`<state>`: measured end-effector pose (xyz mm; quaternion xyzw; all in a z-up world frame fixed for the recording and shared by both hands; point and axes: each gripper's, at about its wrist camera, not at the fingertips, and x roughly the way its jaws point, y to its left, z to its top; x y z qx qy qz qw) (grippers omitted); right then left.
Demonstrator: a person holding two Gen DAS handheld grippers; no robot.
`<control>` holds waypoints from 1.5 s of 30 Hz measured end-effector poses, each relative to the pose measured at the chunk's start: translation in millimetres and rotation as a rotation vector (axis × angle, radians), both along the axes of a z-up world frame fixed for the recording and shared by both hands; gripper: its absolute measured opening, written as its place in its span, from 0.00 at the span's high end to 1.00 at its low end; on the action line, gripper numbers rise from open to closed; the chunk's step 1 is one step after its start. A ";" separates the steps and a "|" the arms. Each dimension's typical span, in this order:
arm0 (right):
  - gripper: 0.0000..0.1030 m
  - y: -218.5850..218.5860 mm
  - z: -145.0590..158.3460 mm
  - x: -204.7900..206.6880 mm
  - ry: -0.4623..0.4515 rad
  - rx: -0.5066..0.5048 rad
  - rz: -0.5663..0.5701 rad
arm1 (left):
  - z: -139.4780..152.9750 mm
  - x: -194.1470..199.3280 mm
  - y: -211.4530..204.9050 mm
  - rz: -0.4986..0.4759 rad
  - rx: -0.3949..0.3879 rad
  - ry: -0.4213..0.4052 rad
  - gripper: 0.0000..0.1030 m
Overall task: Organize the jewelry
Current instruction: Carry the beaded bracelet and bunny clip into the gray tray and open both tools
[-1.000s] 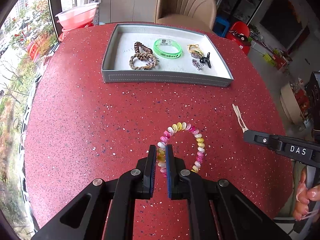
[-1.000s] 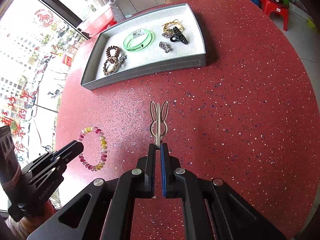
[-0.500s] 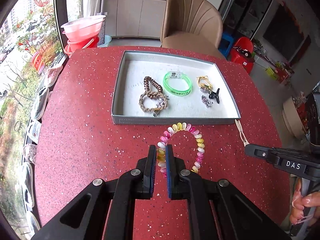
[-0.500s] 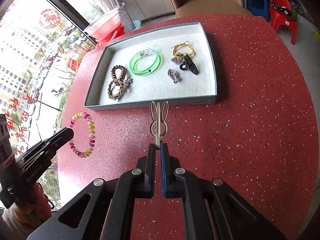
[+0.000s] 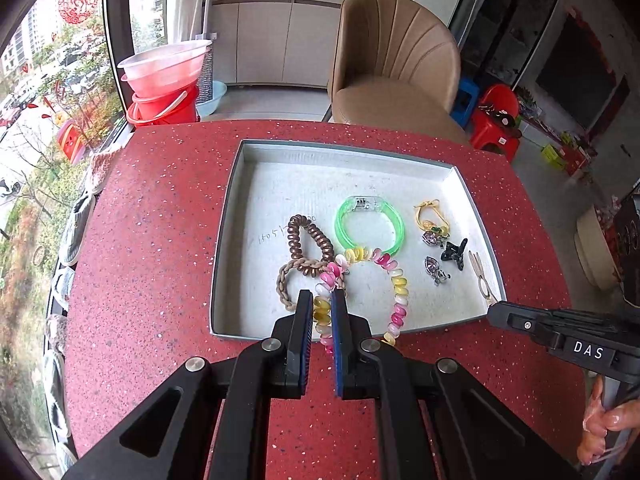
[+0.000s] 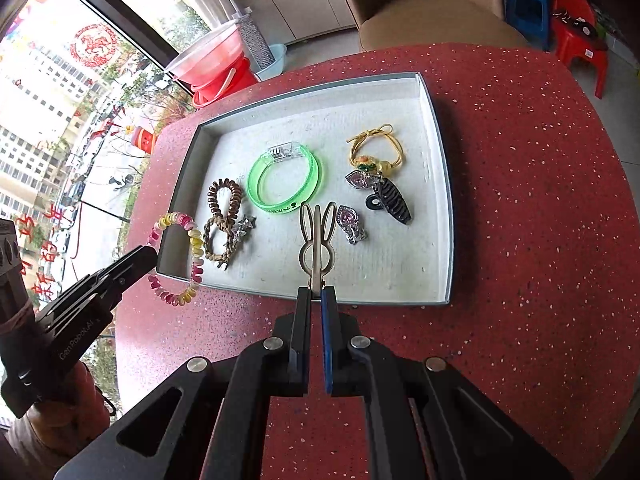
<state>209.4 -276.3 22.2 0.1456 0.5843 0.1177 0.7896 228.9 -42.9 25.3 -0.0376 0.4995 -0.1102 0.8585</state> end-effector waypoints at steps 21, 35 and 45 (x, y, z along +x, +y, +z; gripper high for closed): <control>0.95 -25.9 -48.0 54.2 0.064 -0.051 -0.029 | -51.9 48.0 -48.7 -0.005 0.135 0.071 0.74; 0.95 -23.4 -63.0 60.8 0.095 -0.049 -0.048 | -58.4 52.2 -64.8 -0.040 0.210 0.048 0.74; 0.94 -34.7 -62.3 50.0 0.114 -0.003 -0.057 | -54.4 47.8 -61.3 -0.018 0.188 0.055 0.74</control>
